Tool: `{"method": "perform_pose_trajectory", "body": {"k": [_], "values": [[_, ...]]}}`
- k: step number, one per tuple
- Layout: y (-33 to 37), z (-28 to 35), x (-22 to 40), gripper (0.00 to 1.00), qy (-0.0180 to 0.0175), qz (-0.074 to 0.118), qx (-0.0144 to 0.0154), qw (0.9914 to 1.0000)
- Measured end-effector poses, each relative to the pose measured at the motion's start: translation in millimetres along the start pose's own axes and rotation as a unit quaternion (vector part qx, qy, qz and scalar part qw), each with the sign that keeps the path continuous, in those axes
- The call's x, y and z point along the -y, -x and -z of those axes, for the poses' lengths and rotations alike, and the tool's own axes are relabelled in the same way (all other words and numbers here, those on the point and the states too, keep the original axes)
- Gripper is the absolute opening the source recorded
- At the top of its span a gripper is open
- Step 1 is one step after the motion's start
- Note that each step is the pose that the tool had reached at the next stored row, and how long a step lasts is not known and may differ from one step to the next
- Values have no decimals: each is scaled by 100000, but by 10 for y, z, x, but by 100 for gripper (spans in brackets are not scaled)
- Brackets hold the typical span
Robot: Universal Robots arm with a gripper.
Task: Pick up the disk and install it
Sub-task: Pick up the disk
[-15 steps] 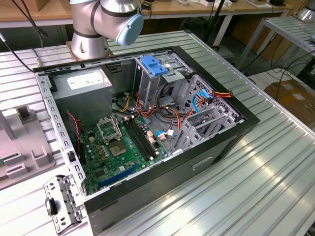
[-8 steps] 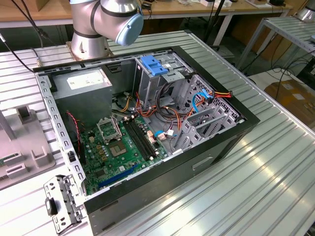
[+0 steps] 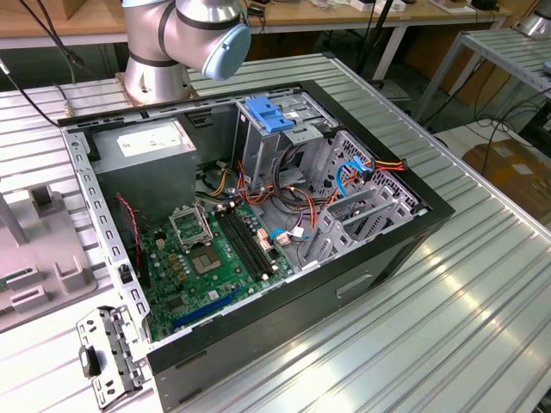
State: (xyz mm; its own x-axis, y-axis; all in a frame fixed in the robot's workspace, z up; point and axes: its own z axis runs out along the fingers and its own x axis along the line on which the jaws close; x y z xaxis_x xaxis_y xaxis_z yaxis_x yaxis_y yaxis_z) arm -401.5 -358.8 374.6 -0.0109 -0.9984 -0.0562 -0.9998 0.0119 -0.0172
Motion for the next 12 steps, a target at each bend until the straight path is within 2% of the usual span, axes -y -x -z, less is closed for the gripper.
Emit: {"method": "perform_pose_trajectory", "body": {"k": [5,12], "values": [[21,-6,0,11,-12,-177,-4,100000],[84,-17,-1,11,-9,-220,-6,100000]]}}
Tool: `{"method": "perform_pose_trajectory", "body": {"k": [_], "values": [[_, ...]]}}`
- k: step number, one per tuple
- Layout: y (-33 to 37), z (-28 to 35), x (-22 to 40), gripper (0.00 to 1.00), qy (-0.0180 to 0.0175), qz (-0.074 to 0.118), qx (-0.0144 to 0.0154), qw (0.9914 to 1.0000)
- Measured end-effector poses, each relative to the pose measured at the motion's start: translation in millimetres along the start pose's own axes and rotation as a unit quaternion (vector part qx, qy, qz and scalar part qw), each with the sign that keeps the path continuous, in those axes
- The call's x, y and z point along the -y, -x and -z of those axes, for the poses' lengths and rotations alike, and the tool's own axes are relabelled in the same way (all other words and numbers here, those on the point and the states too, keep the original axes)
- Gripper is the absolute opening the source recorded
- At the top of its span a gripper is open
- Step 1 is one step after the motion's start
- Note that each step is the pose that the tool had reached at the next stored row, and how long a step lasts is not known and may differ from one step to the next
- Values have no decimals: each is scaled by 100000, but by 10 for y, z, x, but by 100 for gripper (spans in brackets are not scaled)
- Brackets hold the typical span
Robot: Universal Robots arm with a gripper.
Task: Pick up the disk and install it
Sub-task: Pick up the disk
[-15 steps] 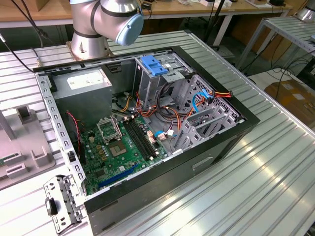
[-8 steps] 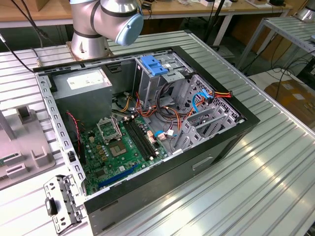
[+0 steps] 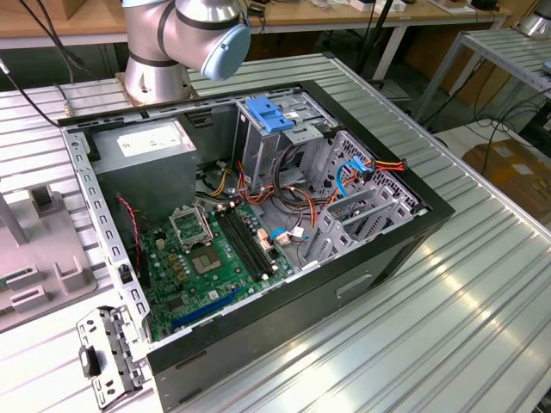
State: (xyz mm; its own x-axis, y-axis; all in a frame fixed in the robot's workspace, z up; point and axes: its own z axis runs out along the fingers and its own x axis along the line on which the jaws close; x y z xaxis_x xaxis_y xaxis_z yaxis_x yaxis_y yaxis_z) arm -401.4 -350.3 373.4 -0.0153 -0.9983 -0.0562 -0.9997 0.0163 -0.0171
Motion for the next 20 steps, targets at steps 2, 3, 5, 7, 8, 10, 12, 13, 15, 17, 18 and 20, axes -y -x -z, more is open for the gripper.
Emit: {"method": "perform_pose_trajectory", "body": {"k": [2,3,5,7,8,10,12,13,15,17,18,20], "values": [[24,-4,0,11,-4,1,0,100000],[34,-5,-1,11,-4,1,2,100000],[61,-9,-1,11,-5,-1,2,100000],[89,-12,-2,11,-5,-1,3,100000],[109,-13,-2,11,-1,0,0,100000],[134,-16,-3,11,-4,-1,0,100000],[158,-19,-3,11,-2,-1,0,100000],[171,-21,-3,11,-7,-1,2,100000],[209,-24,-4,11,-1,-1,0,100000],[232,-28,-4,11,-5,2,1,100000],[245,-29,-4,11,-3,4,1,100000],[270,-33,-5,11,-4,-3,2,100000]]}}
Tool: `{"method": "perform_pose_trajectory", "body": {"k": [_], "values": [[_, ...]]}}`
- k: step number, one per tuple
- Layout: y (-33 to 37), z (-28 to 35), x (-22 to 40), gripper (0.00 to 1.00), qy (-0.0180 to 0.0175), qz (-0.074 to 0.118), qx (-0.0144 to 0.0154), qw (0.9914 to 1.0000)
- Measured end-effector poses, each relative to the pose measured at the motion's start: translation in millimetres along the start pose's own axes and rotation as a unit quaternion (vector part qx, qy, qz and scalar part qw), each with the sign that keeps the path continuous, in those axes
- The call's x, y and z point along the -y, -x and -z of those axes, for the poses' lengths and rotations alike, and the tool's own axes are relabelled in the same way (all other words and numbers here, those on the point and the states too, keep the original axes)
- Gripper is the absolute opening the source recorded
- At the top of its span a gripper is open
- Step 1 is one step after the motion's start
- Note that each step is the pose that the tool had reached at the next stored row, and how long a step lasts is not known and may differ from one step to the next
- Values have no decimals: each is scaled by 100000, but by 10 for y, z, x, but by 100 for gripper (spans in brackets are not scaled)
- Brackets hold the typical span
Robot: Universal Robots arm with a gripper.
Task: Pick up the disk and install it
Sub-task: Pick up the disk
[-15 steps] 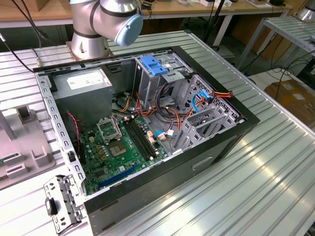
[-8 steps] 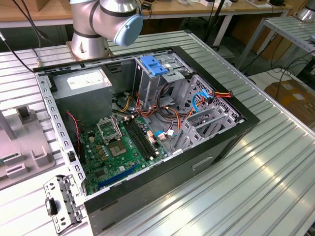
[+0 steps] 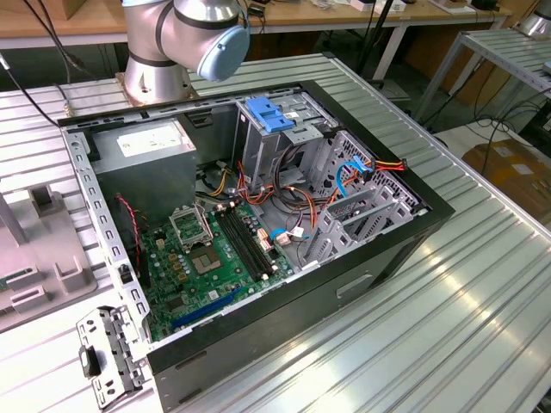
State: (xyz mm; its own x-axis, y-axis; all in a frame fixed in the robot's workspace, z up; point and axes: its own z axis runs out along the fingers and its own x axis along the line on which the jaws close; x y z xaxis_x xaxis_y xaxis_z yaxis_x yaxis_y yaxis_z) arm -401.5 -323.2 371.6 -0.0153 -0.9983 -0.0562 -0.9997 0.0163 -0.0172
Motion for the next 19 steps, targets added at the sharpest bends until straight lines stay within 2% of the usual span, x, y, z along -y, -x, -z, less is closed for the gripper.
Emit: {"method": "perform_pose_trajectory", "body": {"k": [19], "values": [[273,-51,-5,11,1,3,-2,100000]]}}
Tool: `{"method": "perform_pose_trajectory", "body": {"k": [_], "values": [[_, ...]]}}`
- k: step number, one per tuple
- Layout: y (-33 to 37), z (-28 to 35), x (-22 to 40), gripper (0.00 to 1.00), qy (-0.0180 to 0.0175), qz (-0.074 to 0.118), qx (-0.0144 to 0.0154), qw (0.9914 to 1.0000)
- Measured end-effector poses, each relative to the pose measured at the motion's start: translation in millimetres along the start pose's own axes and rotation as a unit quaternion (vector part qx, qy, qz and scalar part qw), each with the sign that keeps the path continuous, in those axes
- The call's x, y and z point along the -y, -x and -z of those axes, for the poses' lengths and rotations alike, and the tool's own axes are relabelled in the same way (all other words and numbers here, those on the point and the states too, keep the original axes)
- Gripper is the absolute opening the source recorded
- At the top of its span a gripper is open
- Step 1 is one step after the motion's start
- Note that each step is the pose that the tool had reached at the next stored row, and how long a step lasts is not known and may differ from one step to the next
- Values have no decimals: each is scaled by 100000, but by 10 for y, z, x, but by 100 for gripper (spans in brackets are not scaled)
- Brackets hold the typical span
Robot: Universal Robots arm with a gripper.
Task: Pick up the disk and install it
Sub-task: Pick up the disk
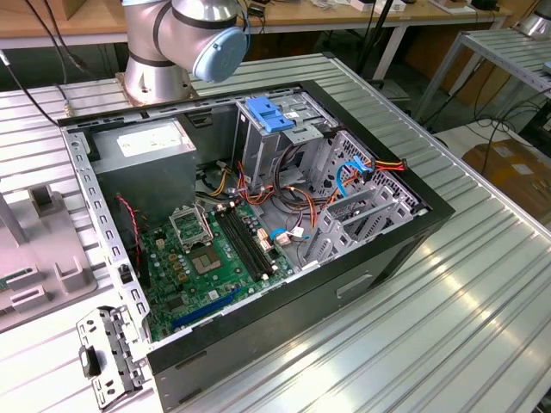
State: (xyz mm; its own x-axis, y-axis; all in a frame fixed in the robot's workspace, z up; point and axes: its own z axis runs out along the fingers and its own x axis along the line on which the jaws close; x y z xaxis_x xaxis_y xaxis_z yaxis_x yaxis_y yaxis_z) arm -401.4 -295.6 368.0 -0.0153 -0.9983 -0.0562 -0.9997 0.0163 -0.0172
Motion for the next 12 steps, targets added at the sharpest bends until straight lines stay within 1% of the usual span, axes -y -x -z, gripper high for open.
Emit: {"method": "perform_pose_trajectory", "body": {"k": [2,3,7,8,12], "values": [[18,-10,-3,11,-10,-1,6,100000],[18,-15,-16,11,3,1,0,100000],[17,-32,-97,11,9,-2,-2,100000],[16,-43,-106,11,-11,1,6,100000],[14,-72,-106,11,2,3,2,100000]]}}
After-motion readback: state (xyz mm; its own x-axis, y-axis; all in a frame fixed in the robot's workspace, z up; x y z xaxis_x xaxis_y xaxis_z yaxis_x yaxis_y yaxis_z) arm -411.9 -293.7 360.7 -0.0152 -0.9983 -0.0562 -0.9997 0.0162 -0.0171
